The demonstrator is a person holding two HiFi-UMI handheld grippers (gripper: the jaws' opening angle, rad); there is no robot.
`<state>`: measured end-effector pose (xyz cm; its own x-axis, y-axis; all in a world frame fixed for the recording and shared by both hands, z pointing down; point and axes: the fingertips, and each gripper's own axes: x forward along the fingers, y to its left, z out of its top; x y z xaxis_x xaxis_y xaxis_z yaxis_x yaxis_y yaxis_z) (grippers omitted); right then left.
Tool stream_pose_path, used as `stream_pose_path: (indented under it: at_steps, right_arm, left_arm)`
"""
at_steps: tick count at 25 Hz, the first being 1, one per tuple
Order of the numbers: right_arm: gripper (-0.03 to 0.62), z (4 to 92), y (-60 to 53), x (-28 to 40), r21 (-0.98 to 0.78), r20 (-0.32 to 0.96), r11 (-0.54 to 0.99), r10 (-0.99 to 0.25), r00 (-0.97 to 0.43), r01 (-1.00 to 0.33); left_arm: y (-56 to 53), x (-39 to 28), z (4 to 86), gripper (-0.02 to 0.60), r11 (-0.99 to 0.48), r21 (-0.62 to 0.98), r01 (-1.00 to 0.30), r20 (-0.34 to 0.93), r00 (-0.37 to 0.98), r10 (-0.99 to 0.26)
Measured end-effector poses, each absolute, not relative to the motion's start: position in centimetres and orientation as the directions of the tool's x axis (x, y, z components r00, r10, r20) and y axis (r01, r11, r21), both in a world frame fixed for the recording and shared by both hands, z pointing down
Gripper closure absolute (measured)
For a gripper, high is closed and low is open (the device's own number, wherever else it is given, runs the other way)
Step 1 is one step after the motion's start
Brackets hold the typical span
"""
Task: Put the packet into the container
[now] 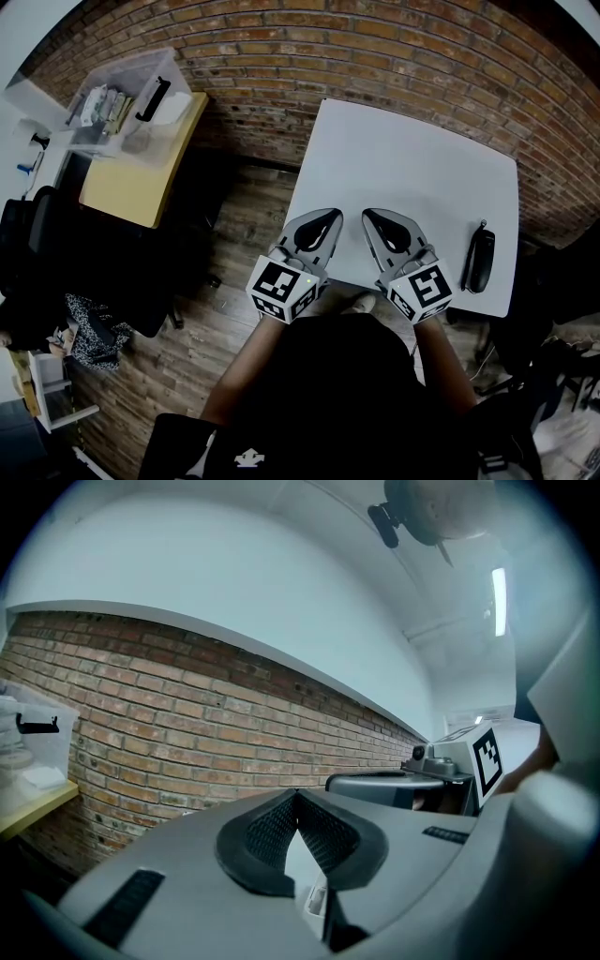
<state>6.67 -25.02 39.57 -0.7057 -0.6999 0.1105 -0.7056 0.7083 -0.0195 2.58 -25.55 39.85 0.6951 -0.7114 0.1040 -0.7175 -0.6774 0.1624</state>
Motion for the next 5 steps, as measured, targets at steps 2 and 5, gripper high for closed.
stream_pose_path:
  at_steps: [2, 5]
  right_arm:
    - [0.589, 39.58, -25.05, 6.74, -0.021, 0.11, 0.707, -0.701, -0.704, -0.707]
    - [0.589, 39.54, -25.14, 6.84, -0.026, 0.107, 0.704, -0.704, -0.702, -0.71]
  left_arm:
    - [-25.51, 2.64, 39.89, 0.576, -0.678, 0.163, -0.716, 0.105, 0.696, -0.71]
    - [-25.48, 2.76, 39.94, 0.577, -0.682, 0.163, -0.713, 0.107, 0.7, -0.706]
